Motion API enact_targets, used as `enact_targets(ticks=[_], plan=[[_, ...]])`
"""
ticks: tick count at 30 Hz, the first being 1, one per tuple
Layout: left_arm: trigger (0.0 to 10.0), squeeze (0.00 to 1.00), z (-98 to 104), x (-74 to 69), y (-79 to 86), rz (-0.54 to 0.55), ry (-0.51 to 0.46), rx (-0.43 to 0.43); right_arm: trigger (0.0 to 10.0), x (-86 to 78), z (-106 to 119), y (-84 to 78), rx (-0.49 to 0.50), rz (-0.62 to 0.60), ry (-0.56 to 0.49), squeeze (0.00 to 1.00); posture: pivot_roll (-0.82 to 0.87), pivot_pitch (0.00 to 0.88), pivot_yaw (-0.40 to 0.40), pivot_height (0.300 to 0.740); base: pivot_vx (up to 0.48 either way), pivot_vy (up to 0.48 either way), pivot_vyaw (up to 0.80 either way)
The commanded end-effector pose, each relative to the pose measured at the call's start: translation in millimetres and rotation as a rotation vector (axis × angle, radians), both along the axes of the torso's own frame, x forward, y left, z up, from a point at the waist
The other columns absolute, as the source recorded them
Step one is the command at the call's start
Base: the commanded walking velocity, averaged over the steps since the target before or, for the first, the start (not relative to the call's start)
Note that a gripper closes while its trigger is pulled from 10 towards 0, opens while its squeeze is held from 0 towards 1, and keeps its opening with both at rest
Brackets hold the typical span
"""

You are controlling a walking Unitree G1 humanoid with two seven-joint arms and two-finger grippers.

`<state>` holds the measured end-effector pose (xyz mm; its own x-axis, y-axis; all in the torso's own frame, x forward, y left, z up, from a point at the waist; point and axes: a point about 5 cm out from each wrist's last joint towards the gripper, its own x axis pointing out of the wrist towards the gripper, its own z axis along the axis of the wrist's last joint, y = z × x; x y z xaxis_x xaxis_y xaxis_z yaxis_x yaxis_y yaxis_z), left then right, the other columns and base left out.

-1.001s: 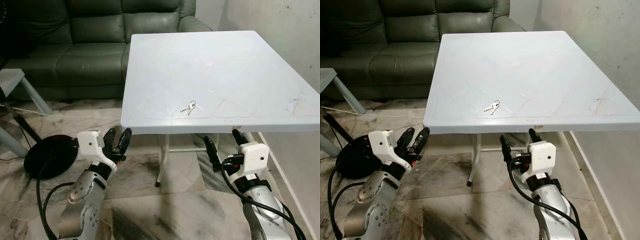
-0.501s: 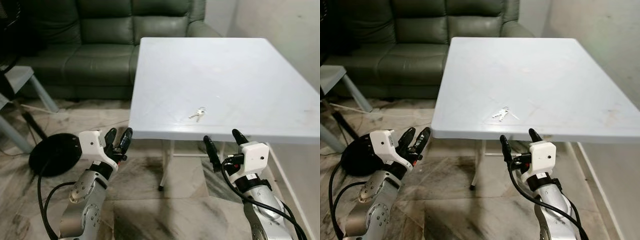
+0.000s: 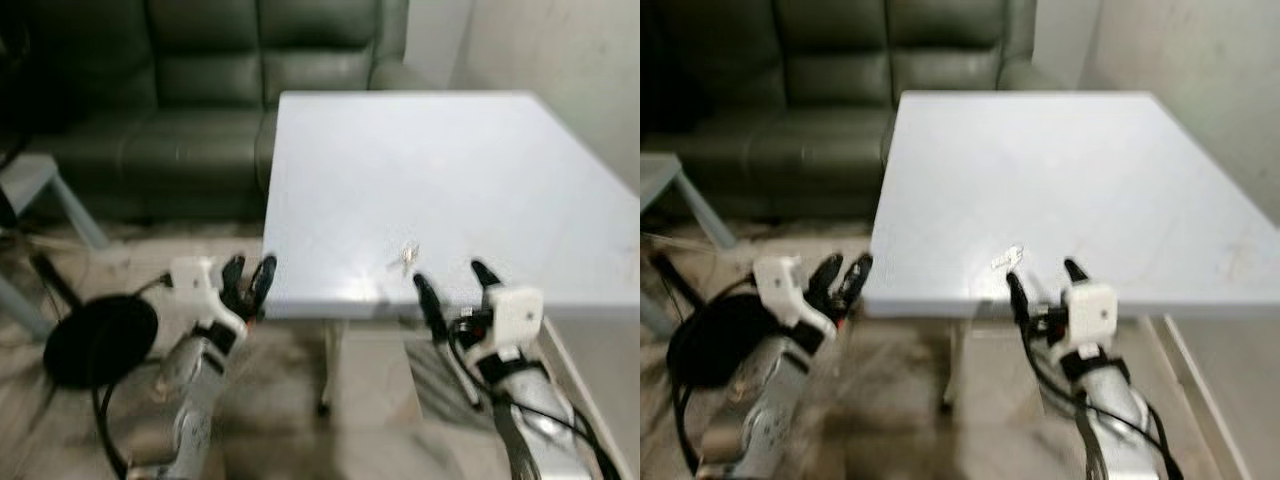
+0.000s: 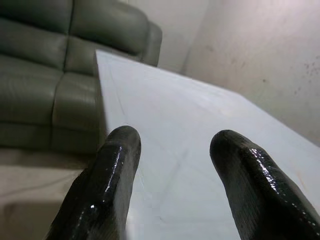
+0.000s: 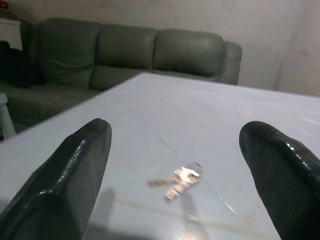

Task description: Hang keys on a hook

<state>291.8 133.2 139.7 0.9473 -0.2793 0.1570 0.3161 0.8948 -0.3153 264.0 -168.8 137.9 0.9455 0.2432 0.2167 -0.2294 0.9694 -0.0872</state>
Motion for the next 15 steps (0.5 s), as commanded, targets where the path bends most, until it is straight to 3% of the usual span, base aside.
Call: enact_targets(ticks=[1,15], plan=[[10.0,0.0,-2.0,-1.3,8.6,0.032,0.01,0.014,10.0,0.0,4.1,6.2,0.008,0.03,-0.014,0.0,0.03,0.099,-0.009,0.74,0.319,0.289,0.0],[10.0,0.0,-3.6,-1.5,6.1,0.031,0.021,0.02,10.0,1.1,6.3,6.1,0.006,0.039,-0.017,0.0,0.04,0.1,-0.019,0.74,0.321,0.267,0.0]])
